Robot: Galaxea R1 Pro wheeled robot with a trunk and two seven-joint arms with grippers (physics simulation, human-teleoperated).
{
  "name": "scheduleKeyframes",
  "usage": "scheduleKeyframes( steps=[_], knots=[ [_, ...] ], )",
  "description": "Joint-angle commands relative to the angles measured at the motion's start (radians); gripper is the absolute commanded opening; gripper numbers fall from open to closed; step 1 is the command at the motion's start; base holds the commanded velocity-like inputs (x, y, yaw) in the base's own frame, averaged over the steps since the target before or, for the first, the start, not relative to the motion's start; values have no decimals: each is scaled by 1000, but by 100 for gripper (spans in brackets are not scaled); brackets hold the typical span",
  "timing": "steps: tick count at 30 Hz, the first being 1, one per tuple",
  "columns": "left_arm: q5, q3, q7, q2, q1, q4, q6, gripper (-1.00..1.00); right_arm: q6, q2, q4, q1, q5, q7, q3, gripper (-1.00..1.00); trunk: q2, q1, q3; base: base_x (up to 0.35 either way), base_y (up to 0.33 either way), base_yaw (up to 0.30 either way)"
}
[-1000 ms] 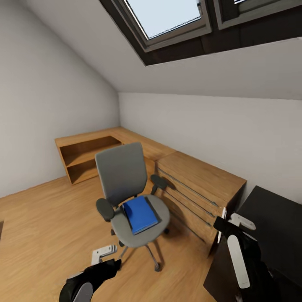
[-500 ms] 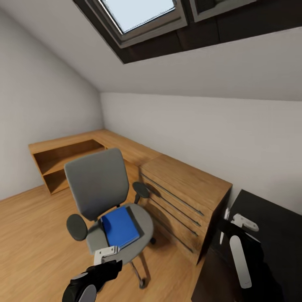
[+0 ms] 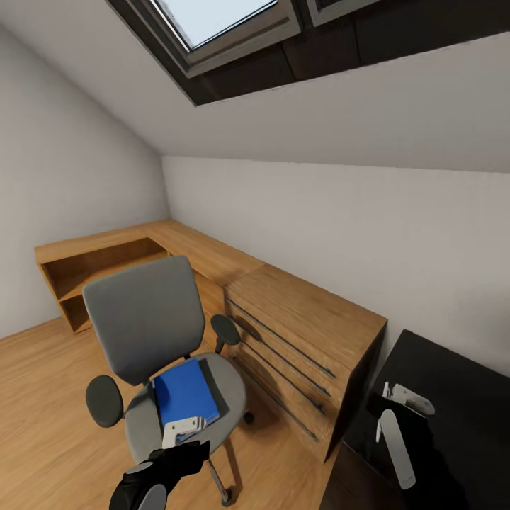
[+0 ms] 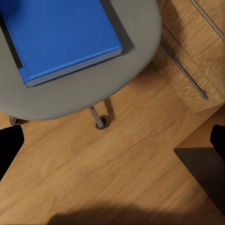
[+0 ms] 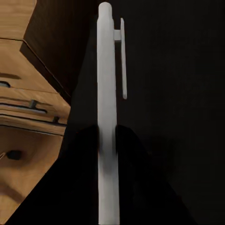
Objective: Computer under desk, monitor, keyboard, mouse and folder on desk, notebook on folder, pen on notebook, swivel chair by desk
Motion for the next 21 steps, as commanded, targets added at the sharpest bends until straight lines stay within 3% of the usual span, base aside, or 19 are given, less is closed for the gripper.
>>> scheduleKeyframes(
  steps=[1,6,8,11,21],
  knots=[
    [10,-2,10,1,-1,-1,1,100,-1,-2,7,-3,-13,-10,-1,-100,-1,0,-1,6,-6,0],
    [9,-2,9,2,-1,-3,-11,100,-15,-18,93,-45,-12,-37,-1,-100,-1,0,-1,1,-1,0],
    [10,-1,5,2,-1,-14,-19,100,-45,-49,188,-88,-12,-49,-1,-100,-1,0,-1,0,0,0],
    [10,-3,5,0,-1,-19,-22,100,-63,-59,231,-109,-12,-50,0,-100,-1,0,-1,0,0,0],
    [10,-3,7,-1,-1,-19,-22,100,-65,-60,234,-110,-12,-50,0,-100,-64,35,-29,0,0,0]
  ],
)
